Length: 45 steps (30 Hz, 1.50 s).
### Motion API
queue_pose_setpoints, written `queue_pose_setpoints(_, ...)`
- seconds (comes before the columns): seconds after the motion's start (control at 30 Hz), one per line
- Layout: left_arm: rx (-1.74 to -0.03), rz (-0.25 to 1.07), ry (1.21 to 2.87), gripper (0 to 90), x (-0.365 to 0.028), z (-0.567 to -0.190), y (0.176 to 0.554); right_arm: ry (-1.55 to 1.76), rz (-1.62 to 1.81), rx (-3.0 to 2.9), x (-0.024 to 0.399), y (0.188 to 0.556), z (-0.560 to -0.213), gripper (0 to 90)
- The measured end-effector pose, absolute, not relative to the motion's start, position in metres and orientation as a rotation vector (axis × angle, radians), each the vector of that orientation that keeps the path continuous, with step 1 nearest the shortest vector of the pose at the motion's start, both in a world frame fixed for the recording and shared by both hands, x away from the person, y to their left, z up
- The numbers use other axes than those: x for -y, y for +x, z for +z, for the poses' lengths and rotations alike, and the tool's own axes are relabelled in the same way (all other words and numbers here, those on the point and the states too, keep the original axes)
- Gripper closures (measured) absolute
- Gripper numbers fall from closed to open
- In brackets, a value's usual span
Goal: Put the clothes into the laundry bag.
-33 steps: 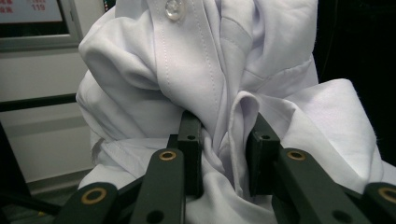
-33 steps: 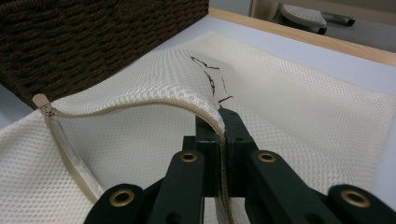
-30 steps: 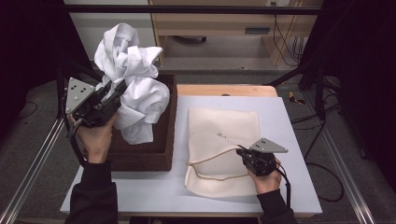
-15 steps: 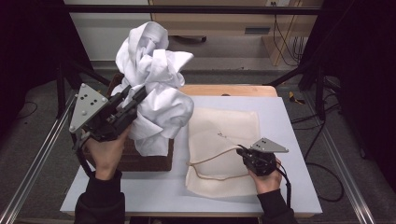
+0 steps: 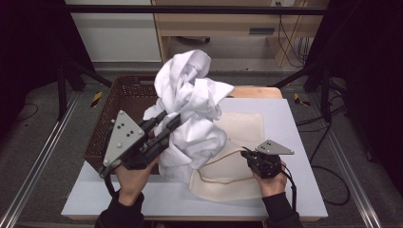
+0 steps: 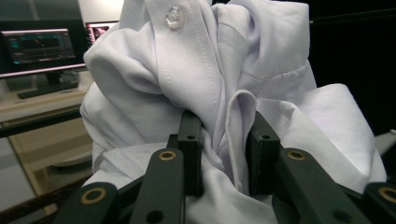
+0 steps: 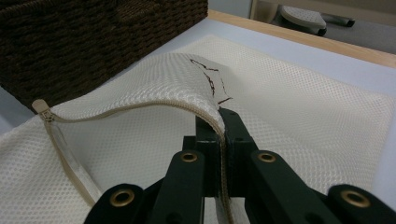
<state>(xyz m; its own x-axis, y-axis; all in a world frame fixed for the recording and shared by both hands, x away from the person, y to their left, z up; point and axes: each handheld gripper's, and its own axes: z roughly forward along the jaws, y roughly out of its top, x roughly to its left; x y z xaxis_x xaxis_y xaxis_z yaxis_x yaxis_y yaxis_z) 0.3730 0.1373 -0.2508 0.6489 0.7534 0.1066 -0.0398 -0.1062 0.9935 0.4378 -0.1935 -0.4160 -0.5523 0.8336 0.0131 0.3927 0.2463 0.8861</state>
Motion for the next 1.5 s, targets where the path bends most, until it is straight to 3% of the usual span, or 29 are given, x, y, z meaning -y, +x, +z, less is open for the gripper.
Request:
queue_pose_setpoints(0.73,-0.645,0.505,1.773,70.5,-0.090,-0.379,0.342,1.153,1.268,-2.047,0.196,0.441,-0.419,87.1)
queue_pose_setpoints(1.0,-0.640,0.467,1.860,70.3,-0.078,-0.405,0.340,1.157,1.264,-2.048,0.194,0.442,-0.421,87.0)
queue_pose_setpoints(1.5,-0.699,0.366,2.093,69.2,-0.029,-0.458,0.381,1.171,1.226,-2.081,0.188,0.442,-0.425,86.9)
